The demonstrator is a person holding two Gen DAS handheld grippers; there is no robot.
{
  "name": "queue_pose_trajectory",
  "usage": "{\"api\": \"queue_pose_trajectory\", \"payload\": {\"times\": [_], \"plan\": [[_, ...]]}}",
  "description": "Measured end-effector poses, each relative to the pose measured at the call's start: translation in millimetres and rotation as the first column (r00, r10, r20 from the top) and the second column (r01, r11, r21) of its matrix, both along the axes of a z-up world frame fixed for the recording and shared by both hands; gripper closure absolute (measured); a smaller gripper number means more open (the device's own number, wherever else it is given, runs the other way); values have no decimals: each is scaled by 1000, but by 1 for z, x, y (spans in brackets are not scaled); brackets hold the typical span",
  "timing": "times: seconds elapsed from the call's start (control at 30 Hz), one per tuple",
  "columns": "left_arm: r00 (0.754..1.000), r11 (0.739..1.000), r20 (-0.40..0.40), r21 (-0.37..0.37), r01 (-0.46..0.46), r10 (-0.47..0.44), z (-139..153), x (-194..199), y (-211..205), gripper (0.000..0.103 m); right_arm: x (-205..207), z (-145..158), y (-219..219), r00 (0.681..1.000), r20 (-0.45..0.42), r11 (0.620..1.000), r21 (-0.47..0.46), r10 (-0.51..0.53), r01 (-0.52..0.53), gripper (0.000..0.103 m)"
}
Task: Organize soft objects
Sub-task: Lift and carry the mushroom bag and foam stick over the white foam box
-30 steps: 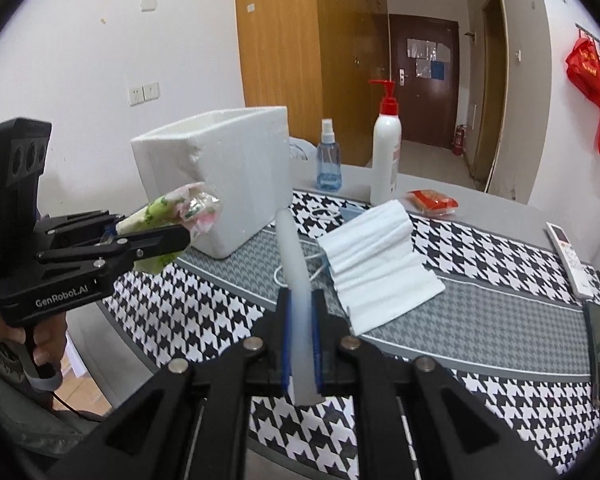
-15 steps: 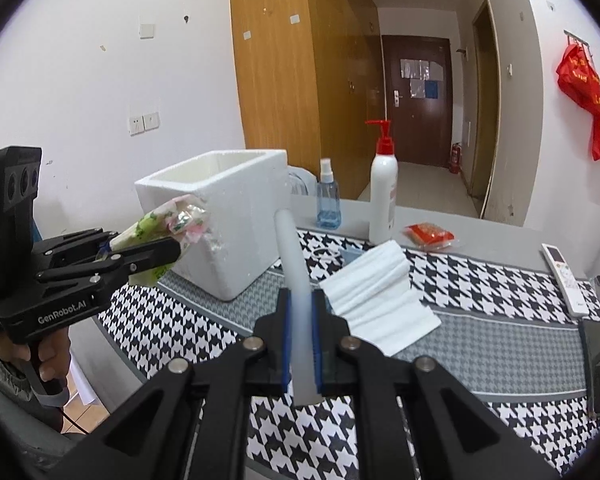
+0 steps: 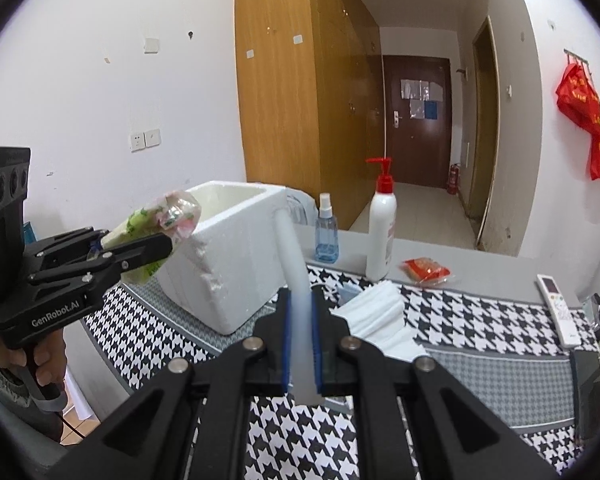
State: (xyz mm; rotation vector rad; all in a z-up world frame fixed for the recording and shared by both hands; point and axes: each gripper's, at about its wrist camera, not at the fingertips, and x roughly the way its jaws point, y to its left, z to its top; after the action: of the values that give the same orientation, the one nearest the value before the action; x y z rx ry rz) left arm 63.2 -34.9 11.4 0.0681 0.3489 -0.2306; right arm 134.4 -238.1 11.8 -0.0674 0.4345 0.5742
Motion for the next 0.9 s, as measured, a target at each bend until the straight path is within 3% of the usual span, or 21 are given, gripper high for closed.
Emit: {"api": "queue_pose_trajectory", "payload": {"times": [0.47, 0.9], "plan": [[997, 999, 62, 15, -46, 45, 17, 8, 4, 75, 2, 23, 12, 997, 72, 1000, 20, -19, 17, 91], [989, 993, 89, 24, -118, 115, 22, 16, 35, 75, 17, 30, 37, 999, 51, 999, 33, 2, -4, 91]]}}
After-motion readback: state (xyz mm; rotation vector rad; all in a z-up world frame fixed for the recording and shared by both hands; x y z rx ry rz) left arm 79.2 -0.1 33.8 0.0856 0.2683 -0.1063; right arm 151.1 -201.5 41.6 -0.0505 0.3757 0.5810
